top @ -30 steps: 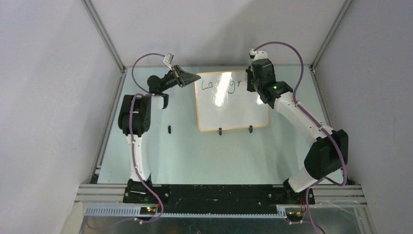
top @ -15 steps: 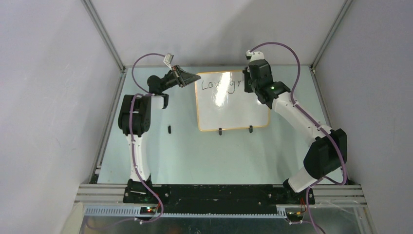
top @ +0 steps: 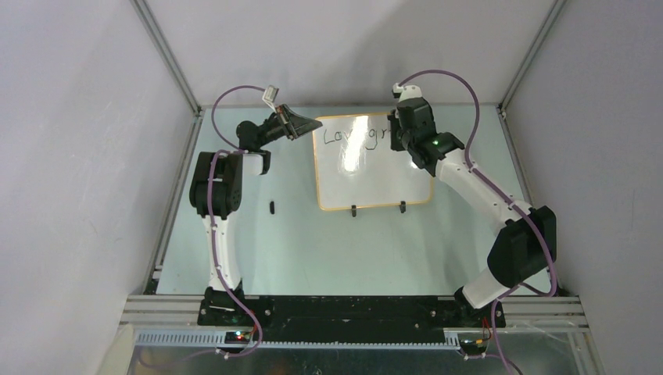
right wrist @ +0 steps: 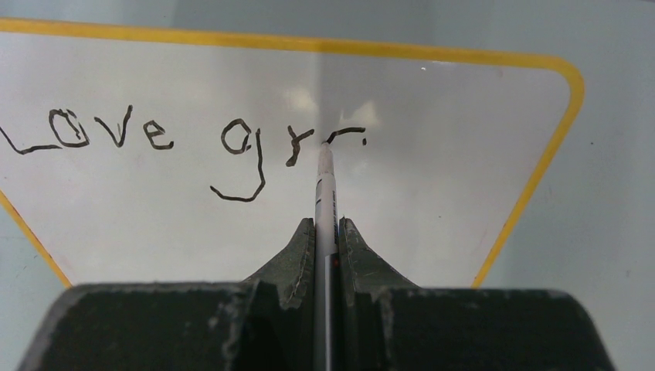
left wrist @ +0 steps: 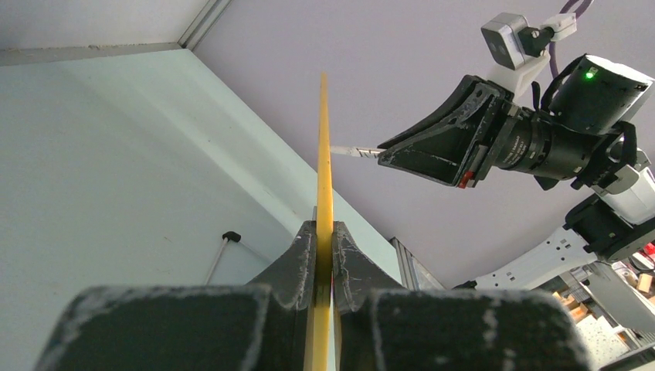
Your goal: Write a sentence on the whiteboard
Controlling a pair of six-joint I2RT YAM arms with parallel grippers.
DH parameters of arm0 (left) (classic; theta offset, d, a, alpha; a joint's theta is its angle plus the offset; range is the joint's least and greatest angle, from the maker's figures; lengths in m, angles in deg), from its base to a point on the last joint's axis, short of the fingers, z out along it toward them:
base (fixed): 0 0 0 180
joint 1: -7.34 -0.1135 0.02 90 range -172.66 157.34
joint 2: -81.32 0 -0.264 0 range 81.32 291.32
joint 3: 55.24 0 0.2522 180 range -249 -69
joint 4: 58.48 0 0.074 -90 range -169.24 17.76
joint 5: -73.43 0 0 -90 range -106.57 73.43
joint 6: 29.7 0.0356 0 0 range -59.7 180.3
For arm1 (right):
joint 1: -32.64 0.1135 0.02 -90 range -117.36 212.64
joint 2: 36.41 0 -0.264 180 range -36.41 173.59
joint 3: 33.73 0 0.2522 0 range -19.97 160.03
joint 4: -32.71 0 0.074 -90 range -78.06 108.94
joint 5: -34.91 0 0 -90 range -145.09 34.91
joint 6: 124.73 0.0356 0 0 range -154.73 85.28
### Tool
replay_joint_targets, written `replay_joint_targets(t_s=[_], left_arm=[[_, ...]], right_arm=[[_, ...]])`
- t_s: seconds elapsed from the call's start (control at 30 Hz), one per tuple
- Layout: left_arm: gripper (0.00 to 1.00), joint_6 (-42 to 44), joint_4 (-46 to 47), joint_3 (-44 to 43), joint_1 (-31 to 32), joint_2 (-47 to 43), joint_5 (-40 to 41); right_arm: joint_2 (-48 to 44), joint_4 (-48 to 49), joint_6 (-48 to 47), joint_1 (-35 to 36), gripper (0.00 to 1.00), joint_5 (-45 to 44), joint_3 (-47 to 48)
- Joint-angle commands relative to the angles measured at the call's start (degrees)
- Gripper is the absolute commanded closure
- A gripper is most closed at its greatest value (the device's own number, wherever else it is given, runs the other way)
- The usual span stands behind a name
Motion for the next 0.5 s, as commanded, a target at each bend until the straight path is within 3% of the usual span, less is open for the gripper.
replay_joint_targets(t_s=[0.0,0.47], left_arm=[[1.0,1.2,1.8,0.6,0.5,-3.8,-0.6],[1.0,2.0,0.9,0.7,0.5,-3.9,-0.6]], right_arm=[[-1.5,-0.8,0.3,0.3,1.0,0.5,-1.2],[-3.8,-1.1,0.7,-0.7,1.0,-0.7,-4.4]])
